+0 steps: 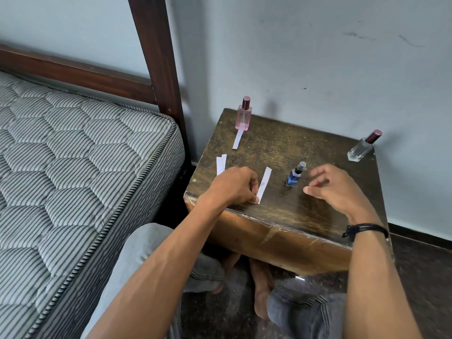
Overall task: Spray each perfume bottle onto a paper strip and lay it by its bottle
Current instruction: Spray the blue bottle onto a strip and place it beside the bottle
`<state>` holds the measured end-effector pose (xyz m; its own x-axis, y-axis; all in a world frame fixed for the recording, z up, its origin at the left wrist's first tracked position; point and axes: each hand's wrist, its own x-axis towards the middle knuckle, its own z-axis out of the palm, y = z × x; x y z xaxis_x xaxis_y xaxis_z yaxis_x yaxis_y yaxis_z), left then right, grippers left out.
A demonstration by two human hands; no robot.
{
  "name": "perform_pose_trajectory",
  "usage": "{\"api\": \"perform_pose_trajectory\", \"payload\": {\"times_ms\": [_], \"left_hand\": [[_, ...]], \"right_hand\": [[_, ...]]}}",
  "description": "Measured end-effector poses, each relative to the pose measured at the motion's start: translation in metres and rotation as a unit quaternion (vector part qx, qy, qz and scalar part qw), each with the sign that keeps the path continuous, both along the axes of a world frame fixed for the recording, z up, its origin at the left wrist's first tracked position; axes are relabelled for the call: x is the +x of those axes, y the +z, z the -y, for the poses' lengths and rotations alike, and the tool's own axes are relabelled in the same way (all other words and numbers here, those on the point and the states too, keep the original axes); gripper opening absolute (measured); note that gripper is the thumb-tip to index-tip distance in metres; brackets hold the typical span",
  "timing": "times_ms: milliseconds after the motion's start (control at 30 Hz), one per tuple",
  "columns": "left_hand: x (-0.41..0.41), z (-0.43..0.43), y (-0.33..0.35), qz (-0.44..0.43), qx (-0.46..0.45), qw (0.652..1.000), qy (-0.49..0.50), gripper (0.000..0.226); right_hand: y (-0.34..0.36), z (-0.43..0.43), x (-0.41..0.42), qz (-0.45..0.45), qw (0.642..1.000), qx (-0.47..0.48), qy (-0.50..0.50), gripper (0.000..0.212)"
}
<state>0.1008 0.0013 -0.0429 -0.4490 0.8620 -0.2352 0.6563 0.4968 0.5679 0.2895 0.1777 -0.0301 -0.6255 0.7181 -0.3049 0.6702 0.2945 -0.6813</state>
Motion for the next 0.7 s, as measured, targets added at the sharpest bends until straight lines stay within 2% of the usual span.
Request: {"api": "perform_pose_trajectory", "payload": {"times_ms": [167,300,367,500,600,700], "left_hand": [[-0.001,0.002,0.0,0.005,-0.027,1.0,-0.015,0.023],[0.0,0.003,0.003,0.007,-0.044,0.999,-0.026,0.023],[0.001,0.004,0.004,0.01,-0.061,0.997,-0.039,0.024],[0.001,0.005,0.008,0.012,-0.101,0.992,-0.073,0.024],[0.0,0.007,0.009,0.014,-0.114,0.989,-0.09,0.024],[0.0,0.008,0.01,0.012,-0.119,0.988,-0.097,0.025]], "right_hand": [[0.006,0.002,0.011,0.104,0.989,-0.099,0.044,0.005],[0.014,0.018,0.001,0.079,0.983,-0.101,0.134,0.002],[0.017,0.028,-0.008,0.044,0.984,-0.087,0.148,0.005],[0.013,0.044,-0.025,0.0,0.991,-0.009,0.133,0.007],[0.006,0.055,-0.032,0.018,0.988,0.099,0.113,0.018],[0.003,0.065,-0.036,0.06,0.968,0.204,0.131,0.032]]}}
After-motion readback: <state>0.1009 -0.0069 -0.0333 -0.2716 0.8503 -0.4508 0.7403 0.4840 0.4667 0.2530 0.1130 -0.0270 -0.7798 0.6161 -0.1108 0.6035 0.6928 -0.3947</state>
